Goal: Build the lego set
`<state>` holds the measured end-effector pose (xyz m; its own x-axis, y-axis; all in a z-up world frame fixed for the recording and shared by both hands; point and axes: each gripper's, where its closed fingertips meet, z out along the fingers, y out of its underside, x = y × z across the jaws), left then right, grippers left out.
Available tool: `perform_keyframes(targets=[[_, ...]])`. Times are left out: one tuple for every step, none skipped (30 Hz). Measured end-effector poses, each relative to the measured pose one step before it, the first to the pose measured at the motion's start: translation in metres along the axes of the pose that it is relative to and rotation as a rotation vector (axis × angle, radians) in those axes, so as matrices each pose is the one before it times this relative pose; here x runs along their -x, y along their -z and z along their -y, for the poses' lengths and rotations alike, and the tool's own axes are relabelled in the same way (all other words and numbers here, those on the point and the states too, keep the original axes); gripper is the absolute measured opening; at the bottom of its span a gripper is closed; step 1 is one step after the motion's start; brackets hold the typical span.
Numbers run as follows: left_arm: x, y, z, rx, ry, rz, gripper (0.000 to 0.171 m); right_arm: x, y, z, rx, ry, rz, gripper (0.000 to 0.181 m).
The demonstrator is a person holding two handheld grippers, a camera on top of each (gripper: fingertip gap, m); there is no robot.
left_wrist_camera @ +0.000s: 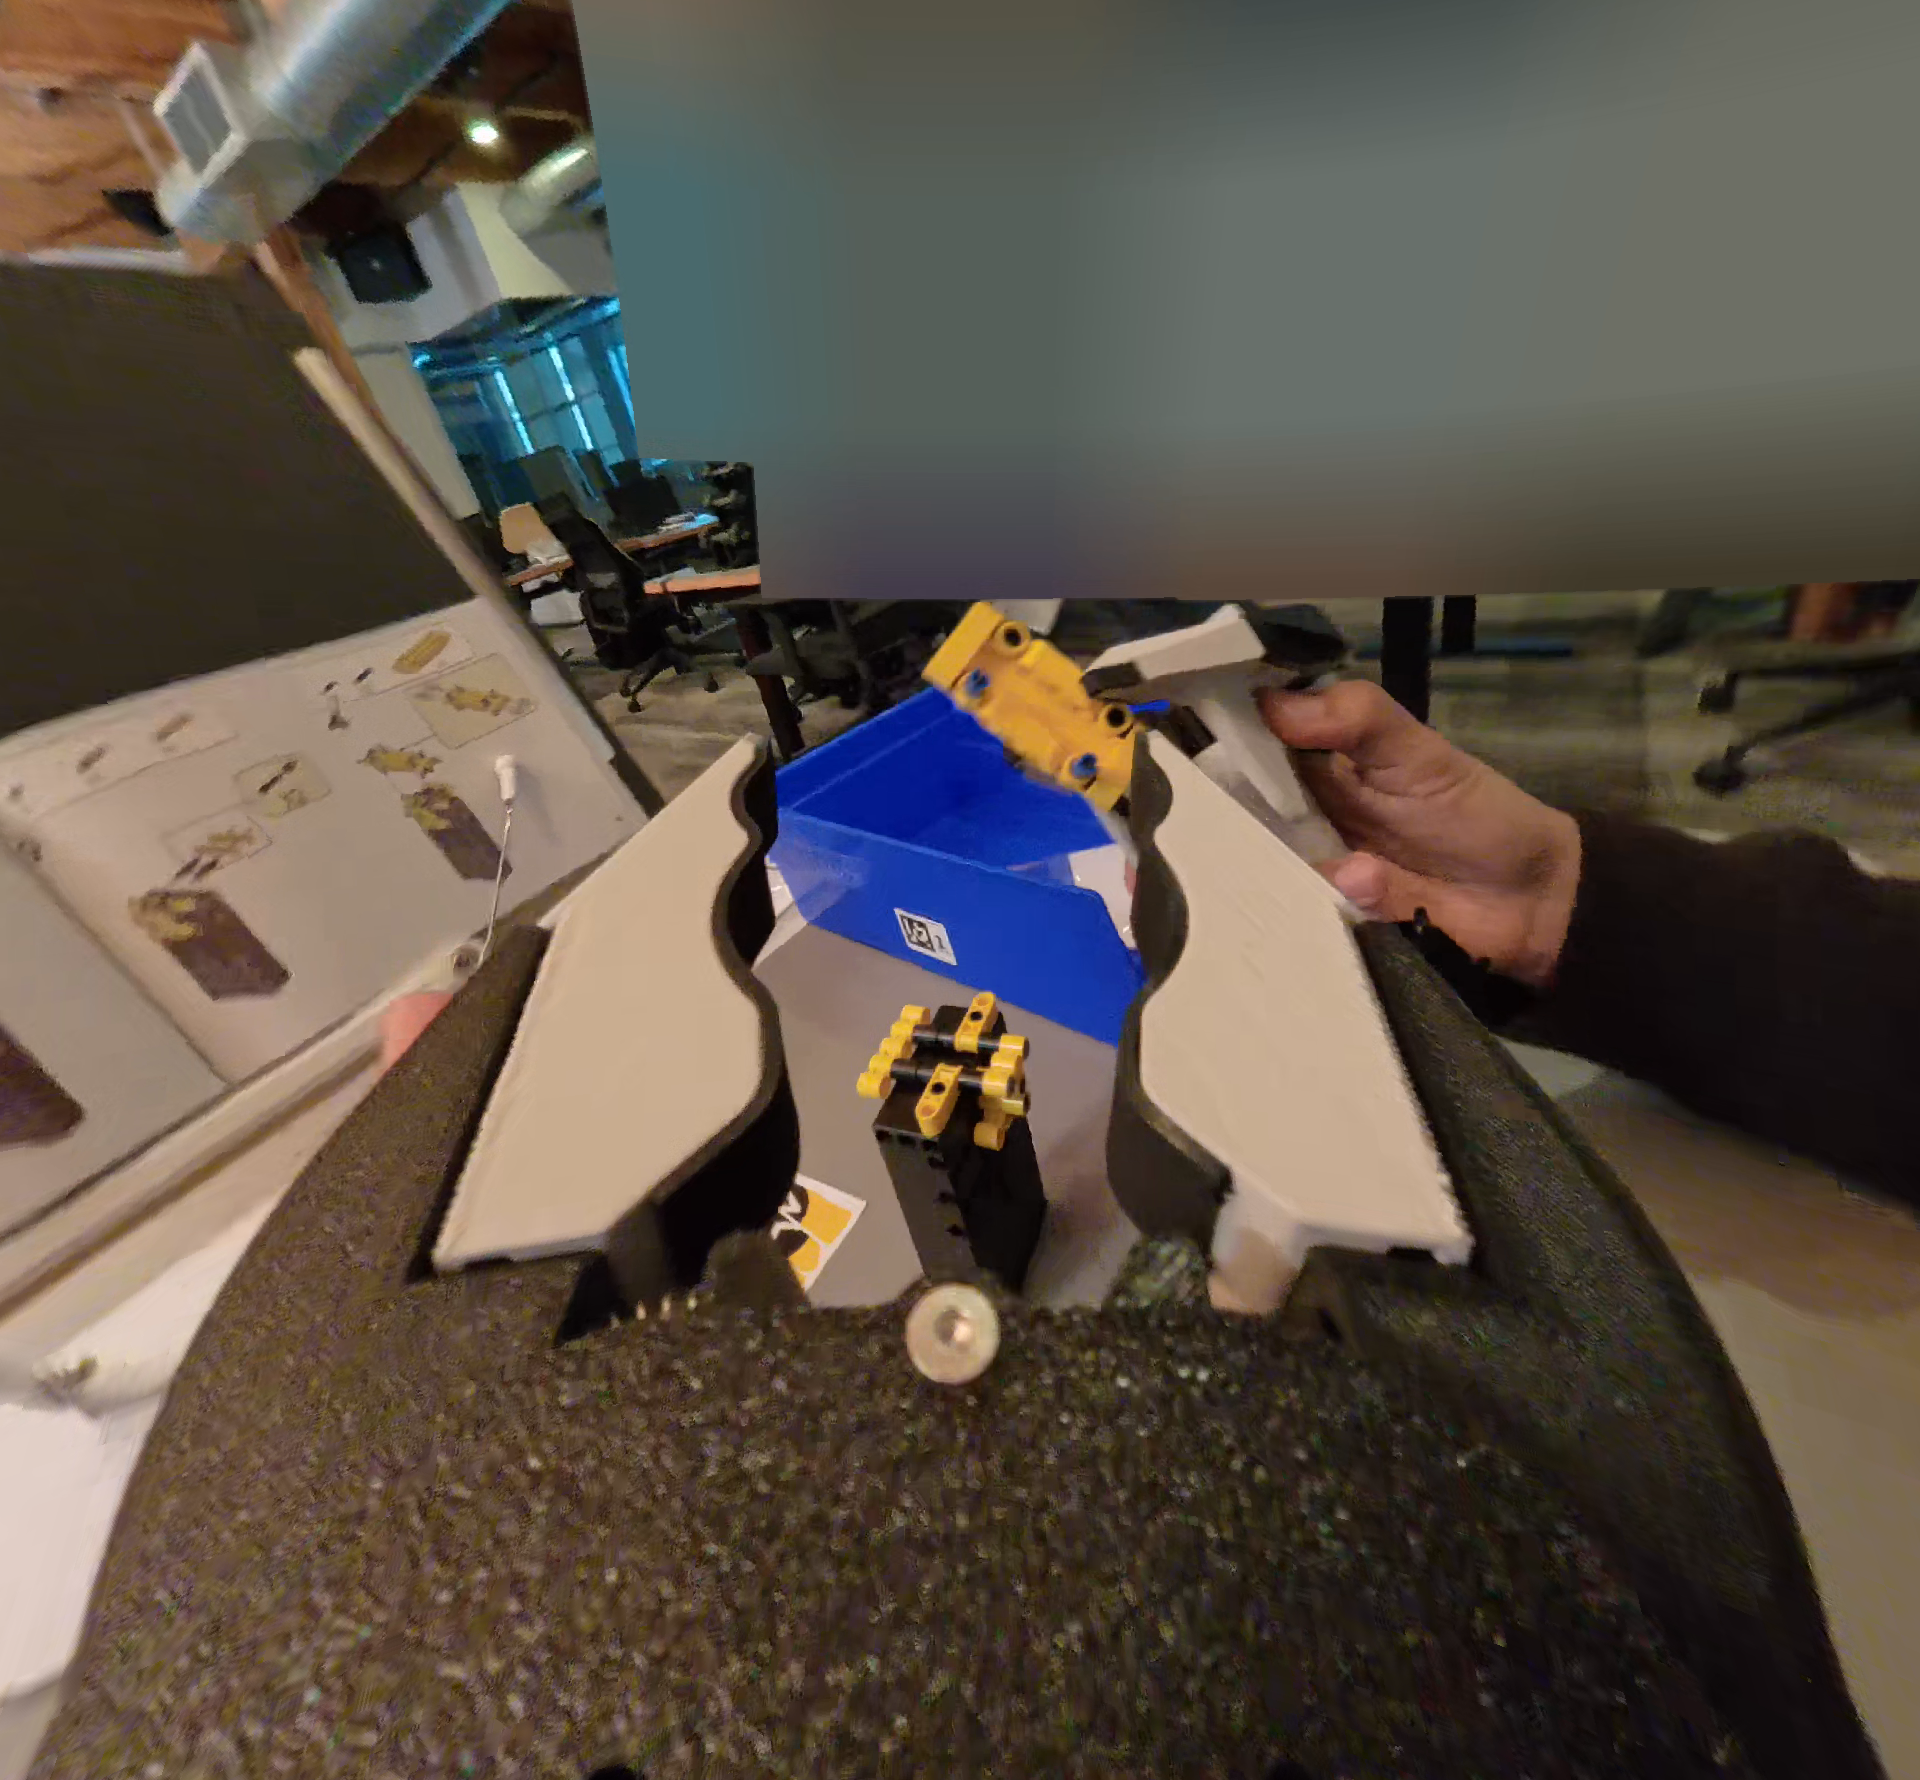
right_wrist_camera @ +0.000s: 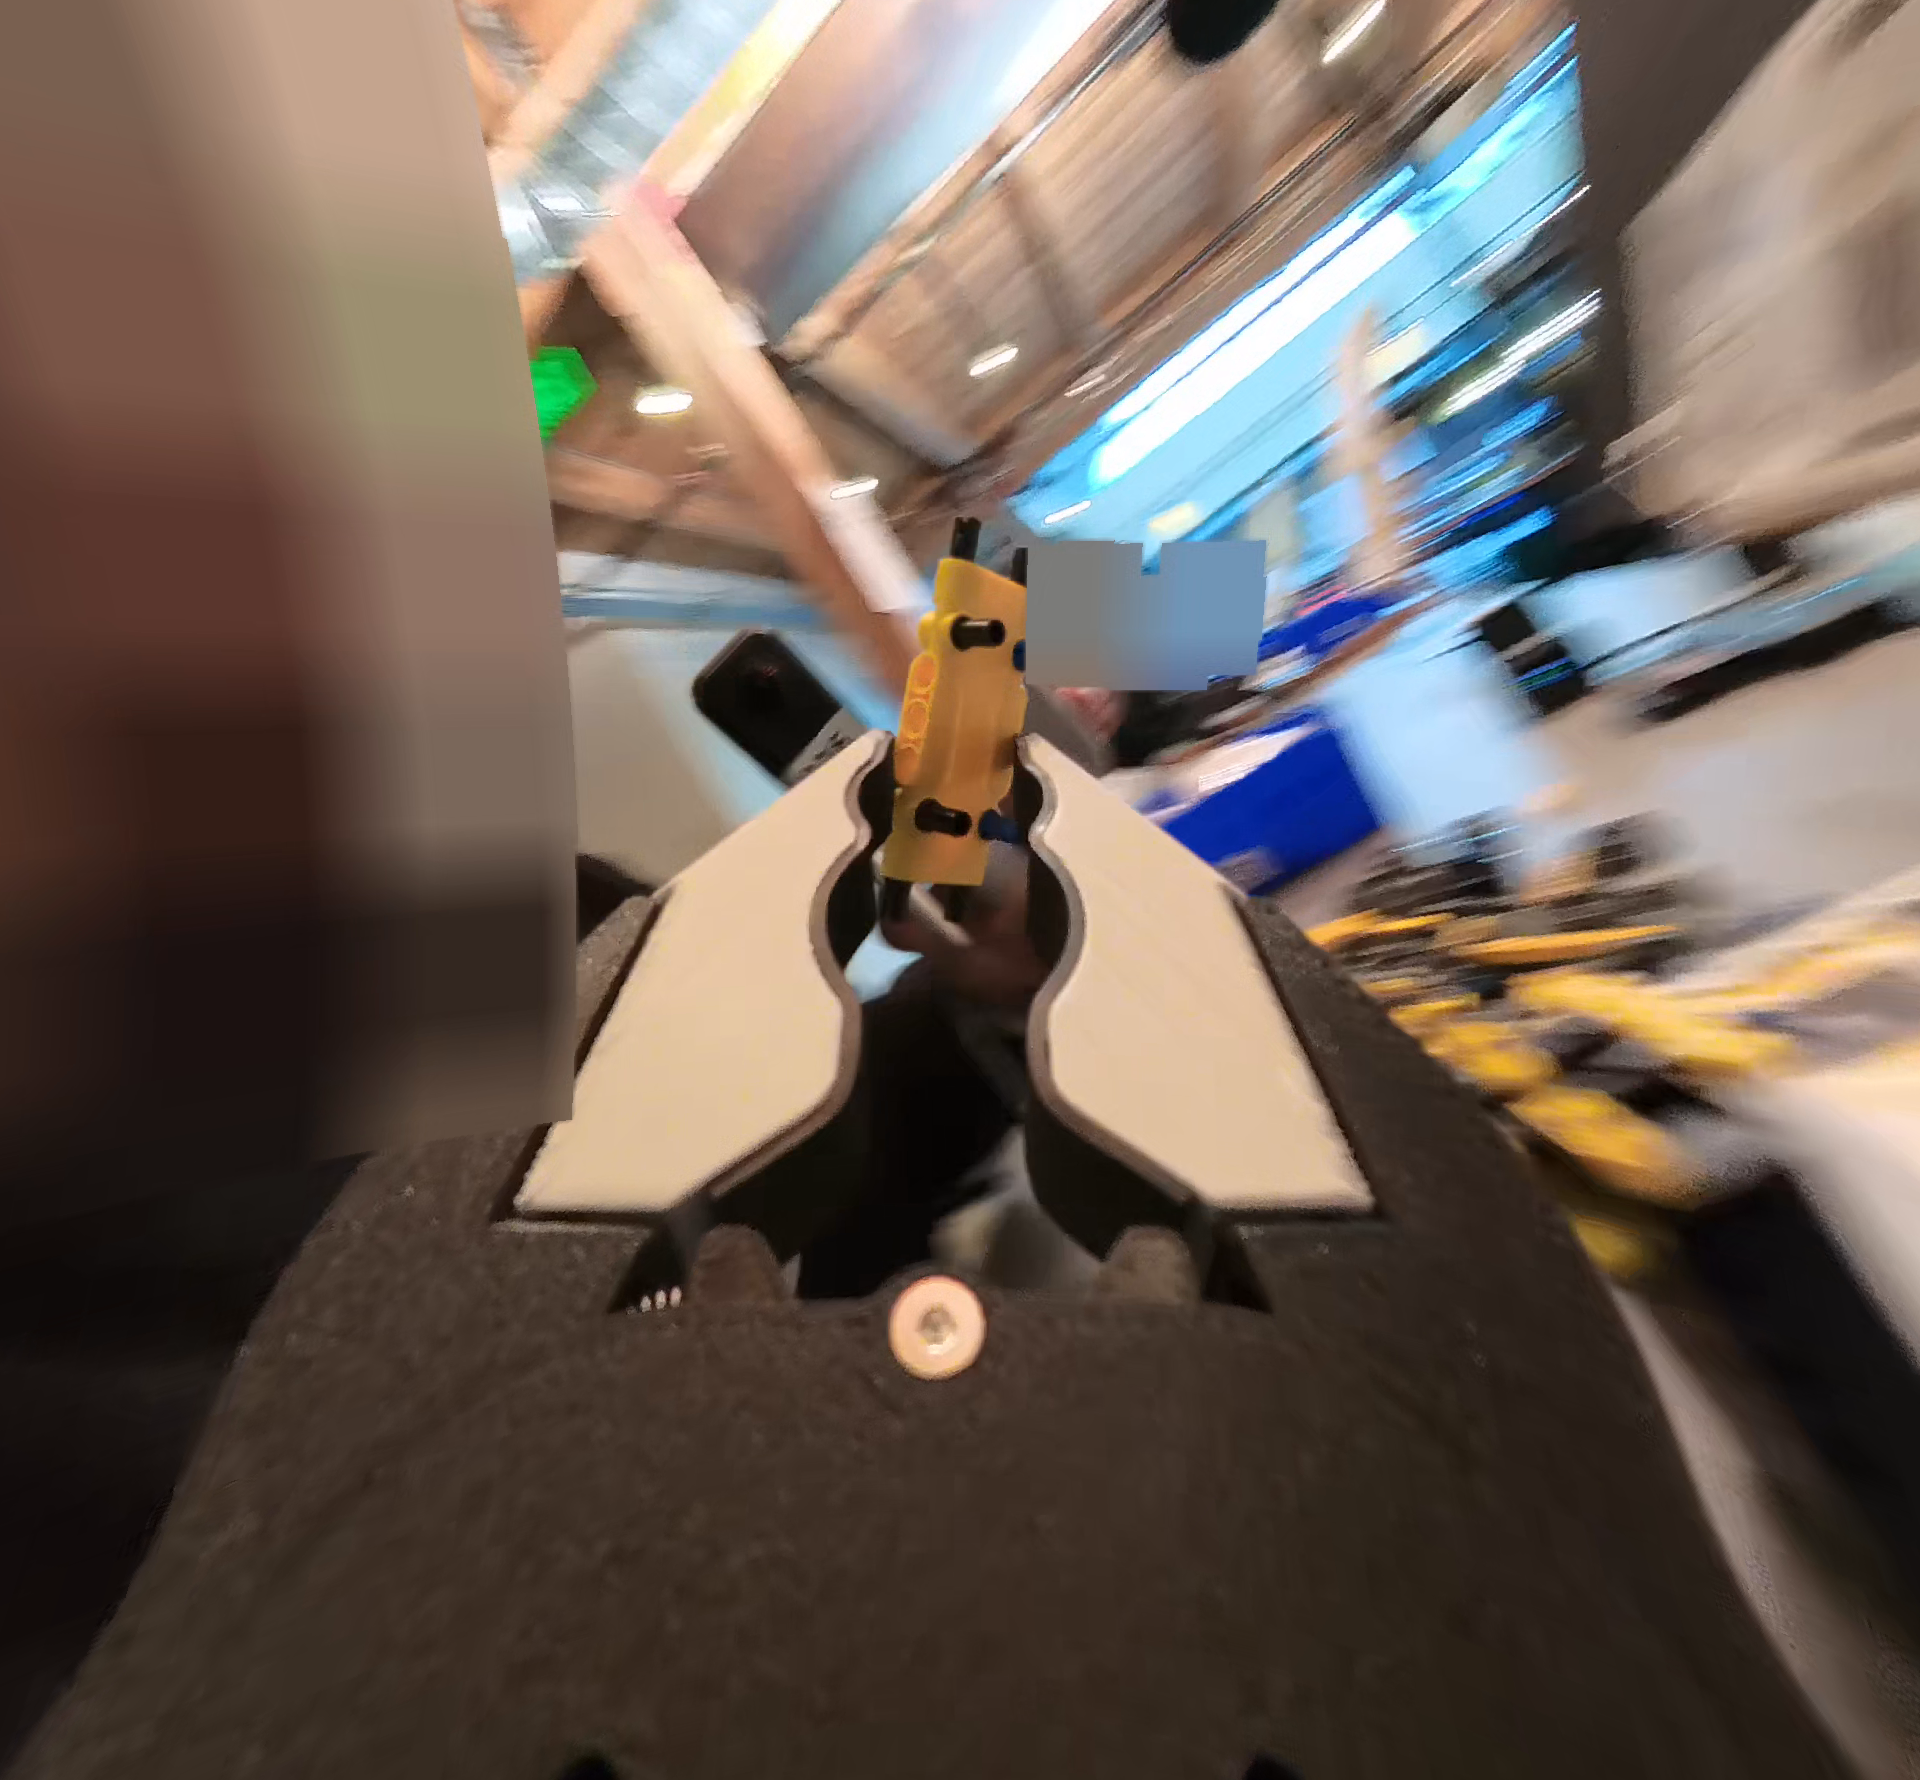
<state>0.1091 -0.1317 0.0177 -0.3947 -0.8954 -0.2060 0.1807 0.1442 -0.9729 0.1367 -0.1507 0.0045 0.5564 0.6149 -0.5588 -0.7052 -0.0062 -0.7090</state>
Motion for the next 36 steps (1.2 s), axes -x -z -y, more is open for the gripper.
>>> perform_keyframes(targets=[[0.00752,0.00319,-0.00360,-0.00492,0.0525,0.0146,0.068,-0.00552,0.00617,0.00516,-0.0088,0.0530,-0.0578,0.022],[0.00831,0.00277,-0.00490,-0.00212,0.0625,0.0159,0.068,-0.00626,0.00585,0.00329,0.0006,0.0607,-0.0617,0.022],[0.00900,0.00219,-0.00574,0.00058,0.0712,0.0173,0.068,-0.00558,0.00539,0.00230,0.0058,0.0657,-0.0582,0.009],[0.00786,0.00163,-0.00576,-0.00020,0.0766,0.0070,0.067,-0.00479,0.00450,0.00192,0.0089,0.0606,-0.0539,0.006],[0.00645,0.00126,-0.00526,-0.00232,0.0802,-0.0041,0.067,-0.00371,0.00298,-0.00037,0.0191,0.0510,-0.0432,0.006],[0.00512,0.00070,-0.00444,-0.00524,0.0778,-0.0131,0.067,-0.00230,0.00154,-0.00155,0.0221,0.0433,-0.0326,0.006],[0.00495,0.00007,-0.00403,-0.00475,0.0722,-0.0145,0.067,-0.00191,0.00023,-0.00212,0.0205,0.0355,-0.0286,0.006],[0.00347,-0.00107,-0.00449,0.00350,0.0655,-0.0225,0.067,-0.00100,-0.00086,-0.00256,0.0182,0.0260,-0.0213,0.006],[0.00212,-0.00170,-0.00390,0.00508,0.0519,-0.0233,0.067,0.00067,-0.00156,-0.00229,0.0132,0.0162,-0.0068,0.006],[0.00059,-0.00220,-0.00349,0.00508,0.0347,-0.0239,0.067,0.00182,-0.00202,-0.00170,0.0066,0.0069,0.0040,0.006],[-0.00059,-0.00243,-0.00351,0.00942,0.0192,-0.0232,0.067,0.00168,-0.00194,-0.00168,0.0050,-0.0005,0.0067,0.006],[-0.00131,-0.00248,-0.00331,0.01191,0.0058,-0.0202,0.066,0.00044,-0.00179,-0.00233,0.0082,-0.0061,0.0039,0.006],[-0.00173,-0.00232,-0.00256,0.01028,-0.0047,-0.0190,0.066,-0.00081,-0.00141,-0.00280,0.0123,-0.0104,0.0003,0.006],[-0.00110,-0.00188,-0.00237,0.00917,-0.0089,-0.0122,0.066,-0.00107,-0.00073,-0.00267,0.0119,-0.0129,-0.0002,0.006],[-0.00104,-0.00144,-0.00243,0.00722,-0.0132,-0.0106,0.066,-0.00029,-0.00067,-0.00196,0.0063,-0.0144,0.0034,0.006],[-0.00259,-0.00076,-0.00298,0.00528,-0.0130,-0.0186,0.065,0.00102,-0.00073,-0.00093,-0.0006,-0.0141,0.0106,0.006],[-0.00378,-0.00050,-0.00395,0.00924,-0.0013,-0.0229,0.064,0.00213,-0.00115,-0.00070,-0.0026,-0.0138,0.0165,0.006],[-0.00402,-0.00022,-0.00410,0.01282,0.0120,-0.0195,0.064,0.00223,-0.00187,-0.00133,0.0001,-0.0132,0.0157,0.006],[-0.00367,-0.00024,-0.00264,0.00461,0.0097,-0.0166,0.063,0.00186,-0.00231,-0.00191,0.0040,-0.0105,0.0107,0.006],[-0.00134,-0.00045,-0.00119,-0.00087,0.0074,-0.0033,0.063,0.00196,-0.00240,-0.00247,0.0072,-0.0065,0.0075,0.006],[0.00013,-0.00060,-0.00045,-0.00023,0.0113,0.0040,0.062,0.00142,-0.00271,-0.00264,0.0079,-0.0051,0.0040,0.006],[-0.00122,-0.00075,0.00011,0.00180,0.0129,-0.0064,0.062,0.00048,-0.00258,-0.00265,0.0091,-0.0084,0.0010,0.006],[-0.00233,-0.00046,0.00016,0.00152,0.0134,-0.0133,0.061,0.00023,-0.00243,-0.00282,0.0097,-0.0128,0.0016,0.006],[-0.00161,-0.00023,-0.00008,0.00116,0.0140,-0.0096,0.059,0.00043,-0.00212,-0.00251,0.0064,-0.0163,0.0041,0.006],[-0.00088,-0.00030,-0.00051,0.00100,0.0139,-0.0061,0.057,0.00029,-0.00216,-0.00217,0.0009,-0.0189,0.0074,0.007],[-0.00146,-0.00028,-0.00090,0.00120,0.0120,-0.0108,0.052,0.00071,-0.00223,-0.00231,-0.0015,-0.0207,0.0119,0.006],[-0.00120,-0.00034,-0.00124,0.00310,0.0109,-0.0103,0.046,0.00141,-0.00156,-0.00238,-0.0003,-0.0206,0.0156,0.007],[0.00034,-0.00047,-0.00171,0.00613,0.0095,-0.0018,0.042,0.00123,-0.00169,-0.00195,0.0004,-0.0182,0.0153,0.006],[0.00086,-0.00028,-0.00165,0.00583,0.0072,0.0011,0.042,0.00086,-0.00164,-0.00173,0.0008,-0.0131,0.0117,0.007],[0.00019,0.00011,-0.00098,0.00153,0.0051,-0.0026,0.041,0.00035,-0.00137,-0.00173,0.0027,-0.0066,0.0060,0.007],[-0.00013,0.00050,0.00012,-0.00469,0.0051,-0.0044,0.041,0.00004,-0.00109,-0.00193,0.0056,-0.0001,0.0011,0.007],[-0.00028,0.00090,0.00096,-0.00876,0.0069,-0.0049,0.040,0.00003,-0.00085,-0.00173,0.0070,0.0061,-0.0012,0.007],[-0.00013,0.00098,0.00095,-0.00751,0.0080,-0.0050,0.040,0.00012,-0.00046,-0.00125,0.0059,0.0124,-0.0045,0.007],[0.00004,0.00087,0.00046,-0.00405,0.0059,-0.0053,0.038,-0.00011,-0.00034,-0.00095,0.0054,0.0172,-0.0072,0.007],[0.00090,0.00095,-0.00019,-0.00176,0.0033,0.0004,0.032,0.00017,-0.00031,-0.00096,0.0065,0.0199,-0.0069,0.007],[0.00176,0.00093,-0.00017,-0.00390,0.0026,0.0056,0.028,0.00054,-0.00034,-0.00095,0.0064,0.0203,-0.0047,0.007]])
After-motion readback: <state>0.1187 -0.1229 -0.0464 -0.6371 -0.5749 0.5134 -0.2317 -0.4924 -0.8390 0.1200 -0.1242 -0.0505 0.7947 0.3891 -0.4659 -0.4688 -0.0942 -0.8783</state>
